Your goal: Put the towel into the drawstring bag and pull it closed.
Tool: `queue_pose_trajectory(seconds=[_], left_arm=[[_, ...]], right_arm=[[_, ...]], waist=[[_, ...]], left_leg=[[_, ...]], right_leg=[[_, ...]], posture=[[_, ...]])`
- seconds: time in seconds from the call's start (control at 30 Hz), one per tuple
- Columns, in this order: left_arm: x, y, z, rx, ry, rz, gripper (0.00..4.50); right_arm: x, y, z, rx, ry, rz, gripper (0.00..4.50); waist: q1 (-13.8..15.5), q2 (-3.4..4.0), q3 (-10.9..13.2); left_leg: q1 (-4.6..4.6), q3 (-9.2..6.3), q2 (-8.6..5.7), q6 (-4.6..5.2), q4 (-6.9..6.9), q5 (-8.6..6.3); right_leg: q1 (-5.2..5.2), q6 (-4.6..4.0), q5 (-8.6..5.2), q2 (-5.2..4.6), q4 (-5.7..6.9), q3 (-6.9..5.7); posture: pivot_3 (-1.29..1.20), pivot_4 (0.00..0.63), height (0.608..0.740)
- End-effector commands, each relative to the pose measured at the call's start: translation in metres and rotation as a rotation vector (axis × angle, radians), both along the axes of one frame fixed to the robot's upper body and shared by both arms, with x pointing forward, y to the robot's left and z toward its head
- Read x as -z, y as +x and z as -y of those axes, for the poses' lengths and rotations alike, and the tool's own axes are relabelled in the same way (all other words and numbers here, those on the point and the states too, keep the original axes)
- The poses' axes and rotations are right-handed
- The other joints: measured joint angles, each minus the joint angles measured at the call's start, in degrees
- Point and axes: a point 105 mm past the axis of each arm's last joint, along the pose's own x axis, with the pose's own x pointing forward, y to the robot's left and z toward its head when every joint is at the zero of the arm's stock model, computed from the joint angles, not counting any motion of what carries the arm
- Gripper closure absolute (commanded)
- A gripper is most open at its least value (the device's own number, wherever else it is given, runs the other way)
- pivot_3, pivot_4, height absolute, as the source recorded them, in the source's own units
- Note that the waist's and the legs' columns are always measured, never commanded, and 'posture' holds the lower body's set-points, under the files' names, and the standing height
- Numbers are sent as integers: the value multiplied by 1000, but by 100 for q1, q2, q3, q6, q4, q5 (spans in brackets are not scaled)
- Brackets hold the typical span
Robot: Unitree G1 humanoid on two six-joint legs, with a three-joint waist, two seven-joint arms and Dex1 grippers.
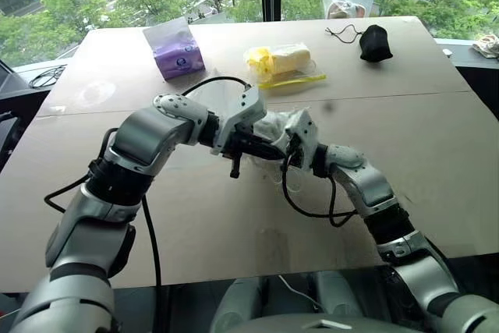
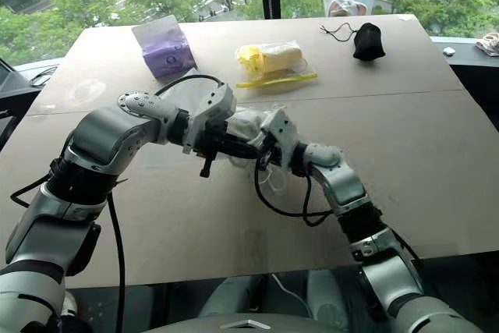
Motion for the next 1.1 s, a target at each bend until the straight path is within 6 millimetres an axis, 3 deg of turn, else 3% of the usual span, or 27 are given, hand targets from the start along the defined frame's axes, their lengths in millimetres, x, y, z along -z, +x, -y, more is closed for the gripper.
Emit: queue_pose_trajectory(seconds=[0.03, 0.2, 0.3, 0.4, 0.47, 0.6, 0.77, 0.87, 0.97, 1.0, 1.1], left_arm=[[-17, 13, 7, -21, -49, 56, 4500], [-15, 31, 7, -117, -70, -48, 4500], [-11, 37, 13, -162, -79, -58, 4500], [-28, 53, 18, -263, -190, -78, 4500], [-32, 57, 16, -296, -209, -104, 4500], [-19, 51, 15, -284, -138, -91, 4500], [5, 41, 24, -245, -45, -60, 4500], [5, 35, 19, -244, -55, -71, 4500], [-2, 42, 3, -304, -72, -33, 4500], [-4, 45, -2, -321, -78, -21, 4500], [-11, 55, -19, -346, -71, 33, 4500]], right_arm=[[13, -14, -11, -126, -210, 257, 4494], [17, -1, -12, -110, -338, 445, 4494], [16, 2, -27, -143, -384, 535, 4494], [7, -3, -41, -128, -222, 418, 4494], [0, 3, -40, -62, -145, 370, 4494], [9, 8, -35, -84, -291, 527, 4494], [-2, 18, -56, -69, -317, 620, 4494], [-12, 19, -64, -14, -165, 477, 4494], [-15, 21, -43, 36, -75, 324, 4494], [-14, 19, -37, 48, -51, 282, 3581], [-13, 10, -10, 106, -11, 177, 2399]], waist=[[4, 3, 2], [-66, -1, 1], [-200, -7, -1], [-200, -12, -3], [-211, -16, -1], [-203, -14, -1], [-218, -14, -2], [-234, -14, -2], [-217, -14, -2], [-207, -14, -2], [-173, -13, -2]], left_leg=[[-1, 2, -2, 0, 0, 0], [-1, 0, -3, 0, 11, 0], [-3, -3, 0, -2, 1, 1], [2, -8, -11, -2, 10, 1], [2, -13, -11, -2, 18, 1], [-1, -11, -12, -3, 15, 1], [2, -8, -14, -4, 15, 1], [8, -8, -13, -6, 10, 2], [8, -9, -13, -6, 10, 2], [7, -9, -14, -6, 12, 2], [6, -10, -19, -6, 17, 2]], right_leg=[[-2, 0, 0, 0, 2, 1], [-1, 0, 0, 4, 11, 3], [-21, -1, 0, 8, 28, 23], [-22, 0, 0, 7, 37, 36], [-19, 0, 1, 6, 37, 32], [-29, 0, 0, 5, 49, 36], [-32, 0, 0, 7, 59, 41], [-36, -1, 0, 9, 67, 48], [-36, -1, 0, 7, 67, 47], [-35, -1, 0, 5, 67, 47], [-31, 0, 0, 1, 64, 44]], posture=[[0, 150, 740], [0, 150, 740], [0, 150, 740], [0, 150, 740], [0, 150, 740], [0, 150, 740], [0, 150, 740], [0, 150, 740], [0, 150, 740], [0, 150, 740], [0, 150, 740]])
